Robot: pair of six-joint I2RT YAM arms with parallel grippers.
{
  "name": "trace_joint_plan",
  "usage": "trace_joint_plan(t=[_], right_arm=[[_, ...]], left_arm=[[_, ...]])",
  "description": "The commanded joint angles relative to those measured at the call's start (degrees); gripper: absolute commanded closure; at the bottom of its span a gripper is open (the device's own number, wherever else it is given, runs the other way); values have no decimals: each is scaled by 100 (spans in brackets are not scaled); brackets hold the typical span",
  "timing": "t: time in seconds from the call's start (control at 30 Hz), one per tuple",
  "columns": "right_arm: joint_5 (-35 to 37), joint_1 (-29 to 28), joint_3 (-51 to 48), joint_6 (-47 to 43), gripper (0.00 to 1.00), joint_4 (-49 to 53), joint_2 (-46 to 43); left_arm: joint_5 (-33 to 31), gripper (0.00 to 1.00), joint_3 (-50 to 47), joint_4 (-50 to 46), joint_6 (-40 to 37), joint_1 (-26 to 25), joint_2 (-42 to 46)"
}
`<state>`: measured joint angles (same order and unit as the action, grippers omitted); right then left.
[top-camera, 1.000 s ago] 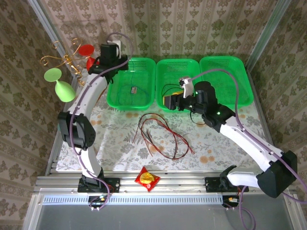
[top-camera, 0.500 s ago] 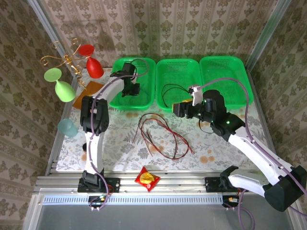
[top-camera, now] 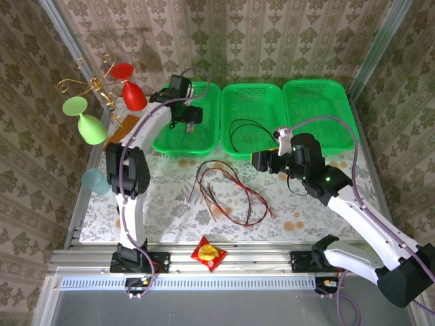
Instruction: Untangle the cables
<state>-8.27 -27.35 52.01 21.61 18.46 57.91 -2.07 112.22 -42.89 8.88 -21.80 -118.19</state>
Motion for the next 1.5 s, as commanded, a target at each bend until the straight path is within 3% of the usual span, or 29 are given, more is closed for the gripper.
trace_joint_plan(t=[0.0,0.17,0.37,0.5,0.73,0.9,1.03,1.27,1.47], right_arm=[[599,15,-75,361,32,888,-69],[703,-20,-365,946,35,1659,61],[686,-222,-851,1506,39,1808,206],[890,-790,-910,1192,39,1730,291],[1029,-1769,-1222,47,42,602,352],[757,-2012,-1448,-696,47,-188,584],[673,-2241,-1290,-1302,46,-153,1015],[509,-2473,-846,-1856,46,-437,1790],[484,-2714,-97,-2453,54,-340,2919]], left_arm=[[-250,23,-109,-50,-126,-175,833],[-242,23,-1167,228,149,-611,1946],[-166,24,-3216,855,923,-1184,3441],[-98,25,-4564,1058,1649,-1623,4412],[-105,29,-6326,1117,2790,-2038,5711],[-153,30,-7168,1148,3368,-2186,6456],[-180,32,-7514,1131,3596,-2258,6777],[-40,34,-7935,1399,3765,-2267,6679],[35,35,-8269,1558,4062,-2266,6884]])
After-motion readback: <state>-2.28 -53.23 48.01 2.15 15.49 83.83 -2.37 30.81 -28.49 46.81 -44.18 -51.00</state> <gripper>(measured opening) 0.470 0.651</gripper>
